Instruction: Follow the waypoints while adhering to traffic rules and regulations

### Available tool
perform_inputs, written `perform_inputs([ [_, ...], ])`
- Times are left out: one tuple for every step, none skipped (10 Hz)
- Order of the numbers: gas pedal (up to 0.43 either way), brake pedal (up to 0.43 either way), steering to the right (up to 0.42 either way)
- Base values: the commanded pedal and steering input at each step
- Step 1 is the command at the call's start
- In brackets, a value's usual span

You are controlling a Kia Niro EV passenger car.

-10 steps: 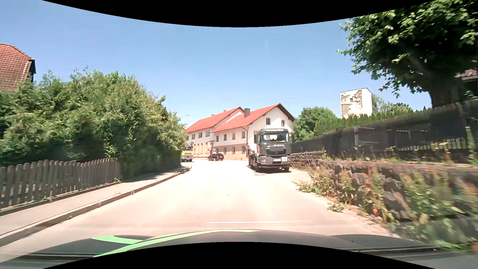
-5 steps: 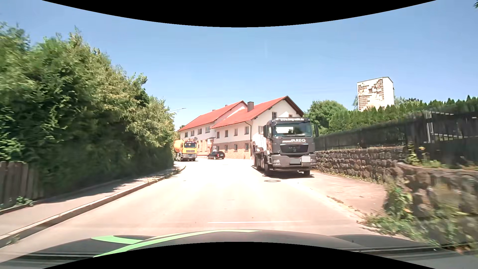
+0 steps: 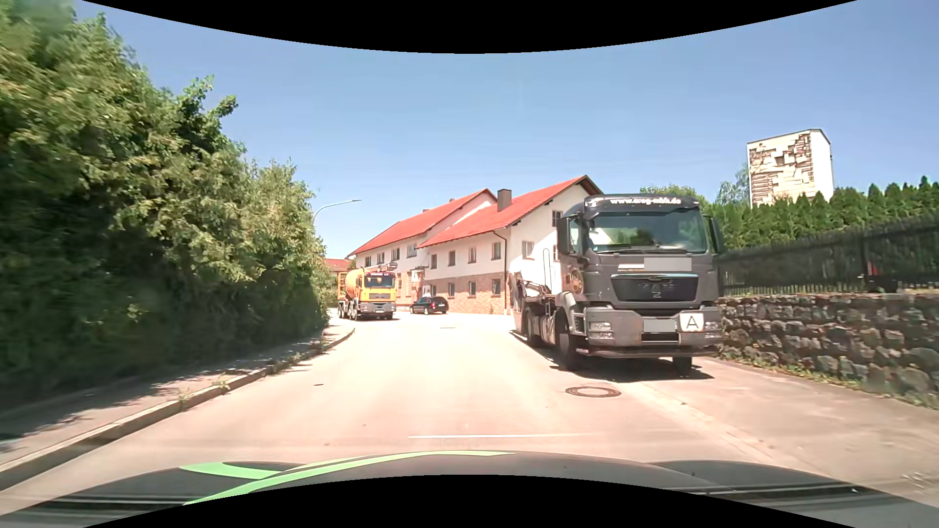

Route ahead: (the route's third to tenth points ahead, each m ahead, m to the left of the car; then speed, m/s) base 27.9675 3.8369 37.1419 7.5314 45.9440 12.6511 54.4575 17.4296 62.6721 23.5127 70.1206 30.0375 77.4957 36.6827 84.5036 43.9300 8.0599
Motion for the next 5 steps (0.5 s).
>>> perform_inputs([
  [0.000,0.067,-0.023],
  [0.000,0.055,-0.024],
  [0.000,0.049,-0.023],
  [0.000,0.055,-0.017],
  [0.000,0.055,-0.012],
])
